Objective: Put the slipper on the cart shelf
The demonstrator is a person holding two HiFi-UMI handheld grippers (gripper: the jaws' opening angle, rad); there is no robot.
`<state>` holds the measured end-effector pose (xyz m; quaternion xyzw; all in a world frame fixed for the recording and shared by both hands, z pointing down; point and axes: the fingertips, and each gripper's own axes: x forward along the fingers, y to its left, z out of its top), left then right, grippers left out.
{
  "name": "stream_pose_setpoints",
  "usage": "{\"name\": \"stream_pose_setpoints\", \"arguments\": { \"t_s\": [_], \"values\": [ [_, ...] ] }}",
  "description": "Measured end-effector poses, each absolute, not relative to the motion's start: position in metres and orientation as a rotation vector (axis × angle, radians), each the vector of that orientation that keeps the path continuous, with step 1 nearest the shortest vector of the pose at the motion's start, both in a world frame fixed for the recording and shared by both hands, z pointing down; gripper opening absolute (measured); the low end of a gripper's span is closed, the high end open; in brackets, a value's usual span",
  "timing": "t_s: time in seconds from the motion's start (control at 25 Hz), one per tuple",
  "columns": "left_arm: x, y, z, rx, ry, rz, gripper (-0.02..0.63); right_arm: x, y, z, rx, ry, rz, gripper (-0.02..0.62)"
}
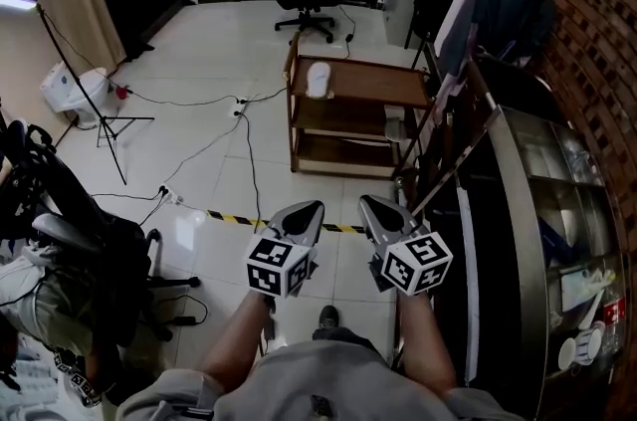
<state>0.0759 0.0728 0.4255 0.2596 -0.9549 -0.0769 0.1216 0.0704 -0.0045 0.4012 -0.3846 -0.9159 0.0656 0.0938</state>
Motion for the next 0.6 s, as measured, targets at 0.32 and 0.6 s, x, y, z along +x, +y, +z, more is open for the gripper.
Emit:
{"name": "stream_pose_setpoints", "arguments": {
  "t_s": [0.32,0.6],
  "values": [
    [-0.003,0.065,0.419,0.707,-2.804,-0.206,0.008,-0.01,-0.015,0.401,-1.198,-2.687,0.193,0.0],
    [-0.052,0.075,0.42,0.684,-2.797,-0.199,0.008,-0.056,0.0,0.413,-1.219,-2.64,0.217,0.0]
  ]
}}
